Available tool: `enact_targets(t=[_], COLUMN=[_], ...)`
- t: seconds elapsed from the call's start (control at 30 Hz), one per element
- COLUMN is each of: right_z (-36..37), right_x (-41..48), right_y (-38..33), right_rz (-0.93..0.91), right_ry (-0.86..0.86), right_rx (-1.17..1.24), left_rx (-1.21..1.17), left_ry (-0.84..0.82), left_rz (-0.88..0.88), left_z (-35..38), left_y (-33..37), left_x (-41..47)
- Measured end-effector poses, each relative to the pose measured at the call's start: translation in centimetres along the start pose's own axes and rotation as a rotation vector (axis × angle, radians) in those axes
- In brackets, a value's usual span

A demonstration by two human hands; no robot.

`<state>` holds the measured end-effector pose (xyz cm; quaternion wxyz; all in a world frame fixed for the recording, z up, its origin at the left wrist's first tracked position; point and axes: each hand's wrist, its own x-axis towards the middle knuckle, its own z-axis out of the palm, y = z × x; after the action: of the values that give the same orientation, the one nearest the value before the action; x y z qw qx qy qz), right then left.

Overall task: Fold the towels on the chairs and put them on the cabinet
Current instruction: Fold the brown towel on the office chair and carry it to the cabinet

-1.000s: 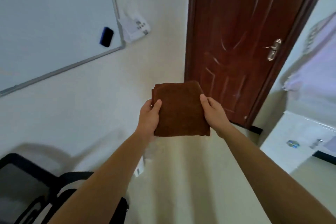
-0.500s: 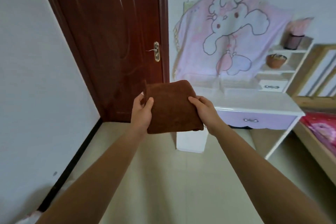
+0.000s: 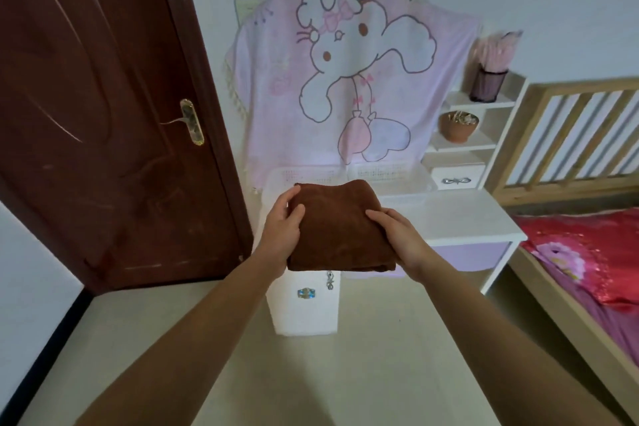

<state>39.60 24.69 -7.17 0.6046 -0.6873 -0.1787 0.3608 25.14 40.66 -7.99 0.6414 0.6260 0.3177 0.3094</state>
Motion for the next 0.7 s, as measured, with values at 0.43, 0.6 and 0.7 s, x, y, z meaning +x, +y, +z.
enact_targets(t=[0.43, 0.6, 0.7], right_z=[-4.1, -2.3, -0.8], right_x=[24.8, 34.9, 40.4], right_y=[-4.1, -3.6, -3.2], right_rz=[0.120, 0.197, 0.254], right_ry=[0.000, -0.125, -0.216], right_rx=[-0.016, -0.016, -0.036], left_rx=[0.011, 0.043, 0.083], left_ry=[-0.035, 0.112, 0.173], left_rz=[-0.326, -0.392, -0.470], left_z=[6.8, 6.2, 5.2], left_y=[-1.2, -3.3, -4.4], left_x=[23.6, 31.3, 35.4])
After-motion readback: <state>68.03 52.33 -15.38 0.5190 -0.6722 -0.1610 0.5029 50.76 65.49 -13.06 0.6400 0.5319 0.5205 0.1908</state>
